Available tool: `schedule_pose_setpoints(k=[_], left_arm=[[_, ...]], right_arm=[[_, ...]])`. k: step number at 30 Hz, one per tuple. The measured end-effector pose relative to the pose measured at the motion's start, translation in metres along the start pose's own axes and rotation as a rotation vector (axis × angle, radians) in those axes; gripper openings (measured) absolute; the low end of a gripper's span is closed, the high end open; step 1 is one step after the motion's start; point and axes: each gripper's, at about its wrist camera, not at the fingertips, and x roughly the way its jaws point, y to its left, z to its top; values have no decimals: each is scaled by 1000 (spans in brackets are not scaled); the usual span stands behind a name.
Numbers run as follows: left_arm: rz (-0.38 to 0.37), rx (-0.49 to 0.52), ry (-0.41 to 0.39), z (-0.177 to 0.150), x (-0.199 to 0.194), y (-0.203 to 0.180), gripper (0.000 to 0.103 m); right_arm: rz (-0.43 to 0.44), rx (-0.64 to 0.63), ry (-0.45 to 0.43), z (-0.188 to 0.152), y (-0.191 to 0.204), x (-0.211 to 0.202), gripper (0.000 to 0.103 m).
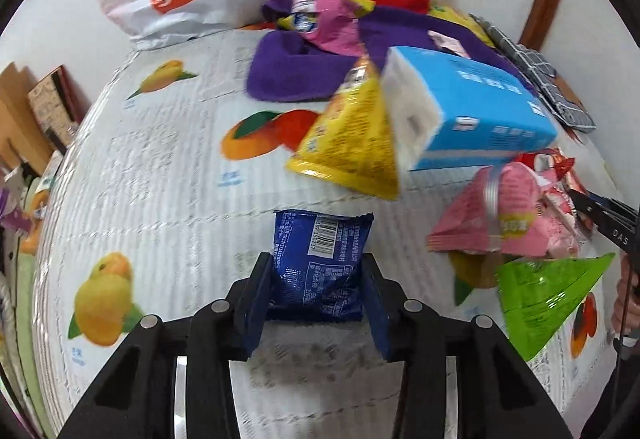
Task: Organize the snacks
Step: 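Grasp the red candy stick with the right gripper while the left gripper grasps the blue packet, then carry the red candy stick and blue packet over the purple towel with both grippers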
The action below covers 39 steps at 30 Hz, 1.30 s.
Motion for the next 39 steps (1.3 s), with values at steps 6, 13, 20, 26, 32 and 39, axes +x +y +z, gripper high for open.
schedule_pose_setpoints(k=[6,13,20,26,32,39], left_arm=[[21,6,-26,8,7,-13,42],[-13,-92,-101,4,8,-7,42],[66,-46,-145,-1,10,-20,43],[59,-56,-149,-2,10,-19,43],[31,-59,-135,-2,7,-15,39],[-43,-119,-125,-3,-7,-6,39]], right_arm=[[-29,-1,-46,0,0,3,25],[-7,24,-72,-1,-5,4,28],[50,39,-75,0,-8,4,36],[15,-24,-67,0,4,6,45],[-20,15,-73,1,-5,5,21],[-16,11,-79,0,-1,-6,20]])
